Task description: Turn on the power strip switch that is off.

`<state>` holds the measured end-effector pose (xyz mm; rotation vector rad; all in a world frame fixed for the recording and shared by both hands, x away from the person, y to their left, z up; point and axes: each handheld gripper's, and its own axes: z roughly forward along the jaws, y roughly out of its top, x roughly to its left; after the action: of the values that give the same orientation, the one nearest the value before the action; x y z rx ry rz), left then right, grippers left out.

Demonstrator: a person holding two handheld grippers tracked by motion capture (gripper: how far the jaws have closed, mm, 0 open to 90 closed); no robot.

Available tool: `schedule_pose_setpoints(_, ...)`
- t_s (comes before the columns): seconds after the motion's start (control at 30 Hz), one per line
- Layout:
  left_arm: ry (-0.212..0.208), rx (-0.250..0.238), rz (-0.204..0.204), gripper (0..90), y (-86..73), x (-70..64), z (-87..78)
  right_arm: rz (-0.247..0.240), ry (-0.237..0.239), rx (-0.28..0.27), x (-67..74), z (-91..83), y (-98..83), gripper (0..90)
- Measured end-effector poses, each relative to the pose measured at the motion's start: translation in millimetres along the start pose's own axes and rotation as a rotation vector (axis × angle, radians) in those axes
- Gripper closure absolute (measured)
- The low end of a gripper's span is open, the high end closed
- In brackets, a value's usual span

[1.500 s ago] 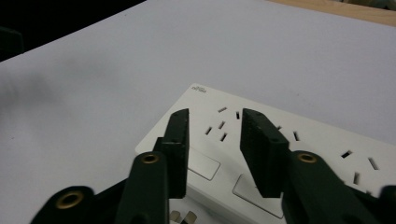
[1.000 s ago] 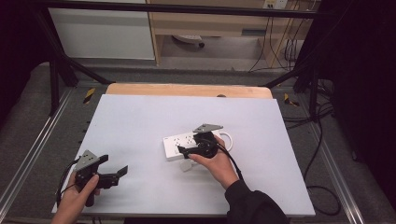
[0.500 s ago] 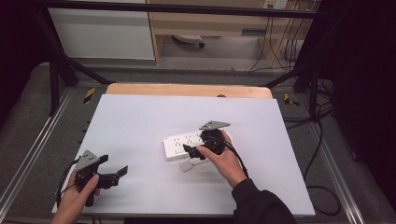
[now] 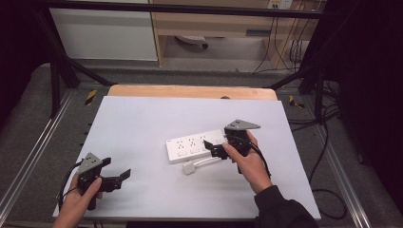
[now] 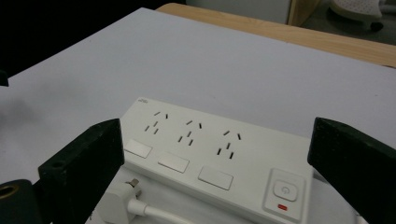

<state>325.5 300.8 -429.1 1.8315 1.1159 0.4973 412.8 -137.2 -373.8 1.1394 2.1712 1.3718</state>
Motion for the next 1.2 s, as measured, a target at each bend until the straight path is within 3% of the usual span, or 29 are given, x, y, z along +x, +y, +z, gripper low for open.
schedule_pose_setpoints(0.37, 0.014, -0.003, -0.019, 6.4, -0.8, 1.7, -0.4, 0.044, -0.029, -0.077, -26.8, -40.7, -0.5, 5.6)
schedule_pose_setpoints(0.73, 0.009, -0.002, -0.022, 6.4, -1.0, 2.0, -0.4, 0.081, -0.077, -0.138, -46.7, -69.9, -6.8, 4.6)
schedule_pose_setpoints(0.97, 0.007, -0.002, -0.021, 6.5, -1.2, 1.3, -0.2, 0.085, -0.117, -0.166, -57.7, -86.9, -18.1, 3.6)
schedule_pose_setpoints(1.2, 0.009, 0.0, -0.023, 6.4, -0.7, 1.6, 0.6, 0.104, -0.162, -0.171, -69.9, -100.5, -40.4, 3.5)
